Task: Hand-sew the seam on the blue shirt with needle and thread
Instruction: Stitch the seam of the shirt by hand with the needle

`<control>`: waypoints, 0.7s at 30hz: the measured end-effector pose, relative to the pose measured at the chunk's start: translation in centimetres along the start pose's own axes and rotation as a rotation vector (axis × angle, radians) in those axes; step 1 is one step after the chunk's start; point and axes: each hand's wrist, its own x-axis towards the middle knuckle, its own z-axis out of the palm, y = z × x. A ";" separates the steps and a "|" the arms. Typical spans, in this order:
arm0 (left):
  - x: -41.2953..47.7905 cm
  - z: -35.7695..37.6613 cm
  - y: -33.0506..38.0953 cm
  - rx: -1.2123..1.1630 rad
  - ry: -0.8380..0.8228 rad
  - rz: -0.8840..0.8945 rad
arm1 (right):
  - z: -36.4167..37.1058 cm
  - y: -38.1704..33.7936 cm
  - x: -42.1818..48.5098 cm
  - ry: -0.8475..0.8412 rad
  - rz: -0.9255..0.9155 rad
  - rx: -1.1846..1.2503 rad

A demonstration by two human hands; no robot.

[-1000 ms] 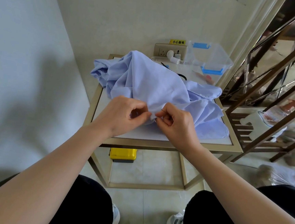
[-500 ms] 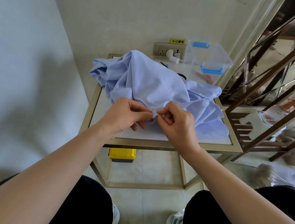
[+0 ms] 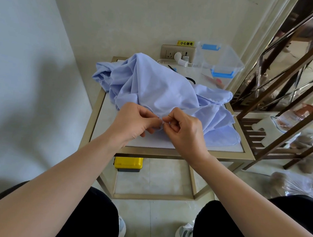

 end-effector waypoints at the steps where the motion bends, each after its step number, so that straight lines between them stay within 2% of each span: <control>1: 0.1 0.2 -0.1 0.059 0.027 0.030 | 0.1 0.0 0.0 -0.010 0.002 0.000; 4: 0.2 0.7 -0.3 0.267 0.128 0.111 | 0.3 0.0 0.0 -0.043 0.032 0.016; 6: 0.2 1.0 -0.3 0.320 0.163 0.141 | 0.3 0.0 0.0 -0.068 0.060 0.029; 12: 0.3 1.5 -0.4 0.328 0.272 0.236 | -0.2 -0.5 0.2 -0.121 0.126 0.094; 21: 0.5 1.8 -0.3 0.270 0.297 0.289 | -0.4 -0.8 0.2 -0.141 0.180 0.155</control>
